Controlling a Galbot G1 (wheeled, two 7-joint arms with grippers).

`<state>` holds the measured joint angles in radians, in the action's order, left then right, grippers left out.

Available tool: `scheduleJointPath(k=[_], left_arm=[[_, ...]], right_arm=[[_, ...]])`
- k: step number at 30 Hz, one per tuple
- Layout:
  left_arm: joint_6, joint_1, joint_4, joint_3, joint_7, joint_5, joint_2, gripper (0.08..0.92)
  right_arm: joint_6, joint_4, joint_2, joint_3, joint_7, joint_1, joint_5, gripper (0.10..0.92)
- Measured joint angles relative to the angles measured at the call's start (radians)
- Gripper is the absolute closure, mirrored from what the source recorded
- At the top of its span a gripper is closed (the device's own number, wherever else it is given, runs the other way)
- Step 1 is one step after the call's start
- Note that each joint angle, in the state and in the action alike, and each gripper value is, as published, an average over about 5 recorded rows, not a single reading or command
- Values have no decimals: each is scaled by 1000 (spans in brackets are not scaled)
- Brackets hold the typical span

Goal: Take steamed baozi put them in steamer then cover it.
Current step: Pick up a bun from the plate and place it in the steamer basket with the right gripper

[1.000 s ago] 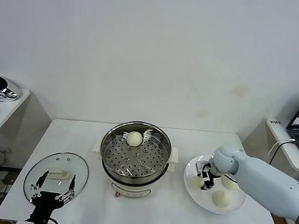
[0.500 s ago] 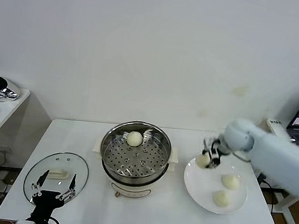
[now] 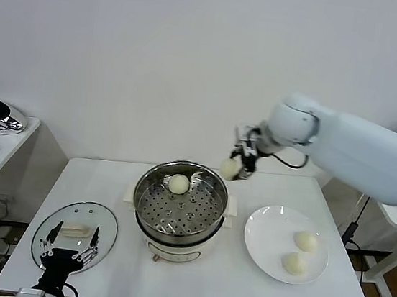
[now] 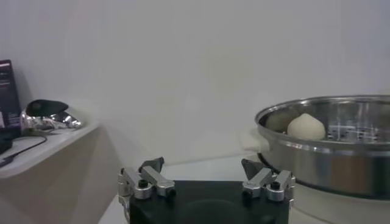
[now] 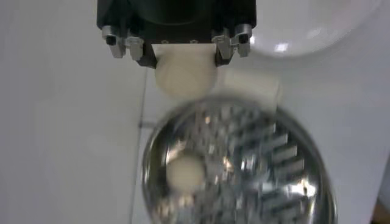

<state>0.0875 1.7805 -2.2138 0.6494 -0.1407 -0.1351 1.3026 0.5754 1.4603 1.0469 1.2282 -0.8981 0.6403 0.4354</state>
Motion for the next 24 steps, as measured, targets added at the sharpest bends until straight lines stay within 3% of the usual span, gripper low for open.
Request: scheduleJointPath(k=[10,24], left_arm=[[-2,-3,-4,8,0,-1,11,177],[-5,-2,-4,6,1,-2,12,177]], right_arm=[[84,-107,206,26,69,-71,82,423],[121,-254,379,22,107,-197,72,418]])
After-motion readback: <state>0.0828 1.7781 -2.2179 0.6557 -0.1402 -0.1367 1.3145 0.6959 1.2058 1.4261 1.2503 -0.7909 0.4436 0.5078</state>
